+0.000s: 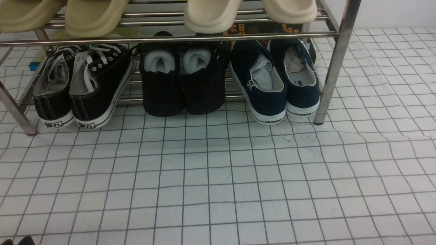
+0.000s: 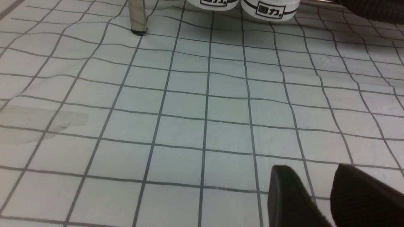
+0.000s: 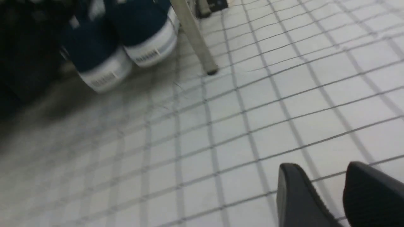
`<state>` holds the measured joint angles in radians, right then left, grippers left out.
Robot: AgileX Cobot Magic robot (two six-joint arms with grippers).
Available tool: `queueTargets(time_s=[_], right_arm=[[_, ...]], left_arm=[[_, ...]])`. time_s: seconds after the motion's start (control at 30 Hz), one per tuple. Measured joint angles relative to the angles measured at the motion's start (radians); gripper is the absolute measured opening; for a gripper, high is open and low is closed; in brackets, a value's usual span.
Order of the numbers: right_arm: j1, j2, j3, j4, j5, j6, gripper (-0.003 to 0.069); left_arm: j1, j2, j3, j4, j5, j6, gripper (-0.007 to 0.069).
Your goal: Take the shoes off the shelf with your hand from the white checkered tablecloth.
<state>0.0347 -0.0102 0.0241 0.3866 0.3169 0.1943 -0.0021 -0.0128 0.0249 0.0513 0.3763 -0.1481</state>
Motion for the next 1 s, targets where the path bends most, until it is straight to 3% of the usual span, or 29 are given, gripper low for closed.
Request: queueTargets(time_s=[0.13, 0.3, 0.33, 0.47, 0.57, 0.63, 0.83, 0.97, 1.0], right_arm=[[0.000, 0.000, 0.000, 0.220, -0.018, 0.104, 0.0239], [0.000, 0.000, 0.000, 0.340, -0.024, 0.105, 0.0239], [0.000, 0.000, 0.000, 0.358, -0.045, 0.057, 0.0237], [0.000, 0.012, -0.094, 0.353, -0.057, -0.168, 0.0188], [0.000, 0.140, -0.250, 0.300, -0.036, -0.357, 0.0083], [0.000, 0.250, -0.331, 0.248, 0.026, -0.417, 0.0018], [0.000, 0.759, -0.609, 0.078, 0.264, -0.372, 0.0001], [0.014, 1.030, -0.809, 0.081, 0.388, -0.406, 0.0023], [0.041, 1.158, -0.901, 0.111, 0.453, -0.462, 0.0044]], left_arm=[[0.000, 0.000, 0.000, 0.000, 0.000, 0.000, 0.0239], [0.000, 0.000, 0.000, 0.000, 0.000, 0.000, 0.0239], [0.000, 0.000, 0.000, 0.000, 0.000, 0.000, 0.0239], [0.000, 0.000, 0.000, 0.000, 0.000, 0.000, 0.0239], [0.000, 0.000, 0.000, 0.000, 0.000, 0.000, 0.0239], [0.000, 0.000, 0.000, 0.000, 0.000, 0.000, 0.0239], [0.000, 0.000, 0.000, 0.000, 0.000, 0.000, 0.0239], [0.000, 0.000, 0.000, 0.001, 0.000, 0.000, 0.0239], [0.000, 0.000, 0.000, 0.001, 0.000, 0.000, 0.0239]])
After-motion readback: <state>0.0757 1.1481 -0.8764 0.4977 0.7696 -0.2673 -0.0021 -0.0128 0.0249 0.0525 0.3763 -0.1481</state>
